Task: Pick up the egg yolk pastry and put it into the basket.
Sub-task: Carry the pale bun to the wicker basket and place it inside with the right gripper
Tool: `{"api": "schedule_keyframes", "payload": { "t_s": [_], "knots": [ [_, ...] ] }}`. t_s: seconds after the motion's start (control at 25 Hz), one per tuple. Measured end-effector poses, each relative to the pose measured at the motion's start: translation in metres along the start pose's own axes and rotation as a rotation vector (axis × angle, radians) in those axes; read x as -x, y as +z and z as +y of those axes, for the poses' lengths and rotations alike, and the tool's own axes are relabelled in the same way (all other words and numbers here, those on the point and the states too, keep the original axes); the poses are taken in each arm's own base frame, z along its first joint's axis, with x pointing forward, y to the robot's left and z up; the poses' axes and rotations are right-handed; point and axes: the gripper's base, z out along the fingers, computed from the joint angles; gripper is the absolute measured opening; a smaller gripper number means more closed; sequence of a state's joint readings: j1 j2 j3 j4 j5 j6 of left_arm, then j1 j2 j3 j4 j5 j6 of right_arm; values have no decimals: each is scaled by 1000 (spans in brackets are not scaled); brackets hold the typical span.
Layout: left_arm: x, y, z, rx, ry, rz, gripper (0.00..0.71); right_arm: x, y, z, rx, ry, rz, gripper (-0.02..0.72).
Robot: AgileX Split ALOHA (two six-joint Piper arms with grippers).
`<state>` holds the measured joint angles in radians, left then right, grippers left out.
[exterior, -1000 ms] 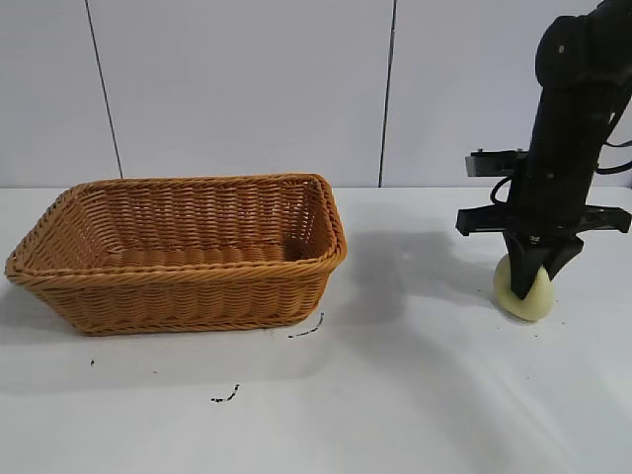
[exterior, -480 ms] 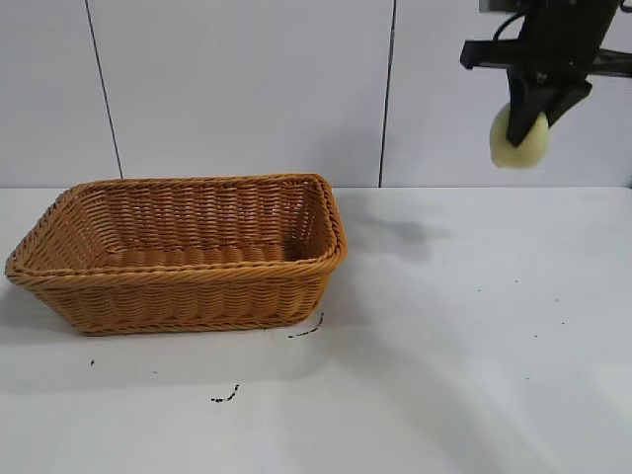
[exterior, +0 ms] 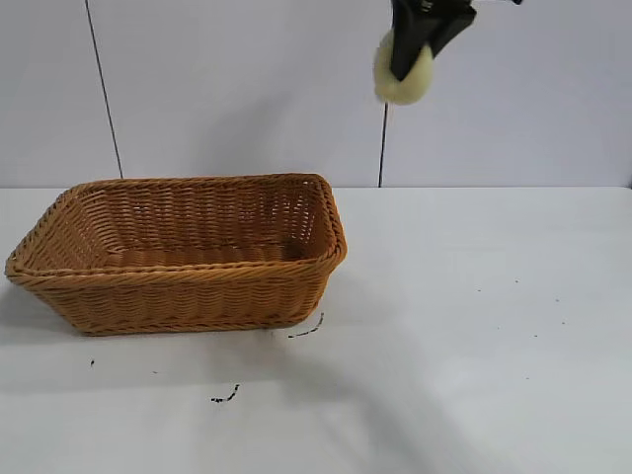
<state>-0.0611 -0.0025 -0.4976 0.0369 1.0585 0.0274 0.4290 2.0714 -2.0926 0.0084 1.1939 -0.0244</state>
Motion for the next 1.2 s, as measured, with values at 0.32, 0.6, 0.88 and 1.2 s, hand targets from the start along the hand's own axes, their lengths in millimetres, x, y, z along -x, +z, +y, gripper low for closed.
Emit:
{"api": "schedule_keyframes", "payload": {
  "t_s": [0.32,0.6,0.88,1.2],
  "knots": [
    [0,0,0,0,0,0,693,5,44,103,105,-172,-104,74],
    [0,0,0,0,0,0,693,-12,141,129,126,-137,-69,74],
    [0,0,0,0,0,0,693,-22,171,130,121,-111,-24,155],
    [0,0,0,0,0,0,693,-16,143,127,111,-112,-20,665]
  ]
}}
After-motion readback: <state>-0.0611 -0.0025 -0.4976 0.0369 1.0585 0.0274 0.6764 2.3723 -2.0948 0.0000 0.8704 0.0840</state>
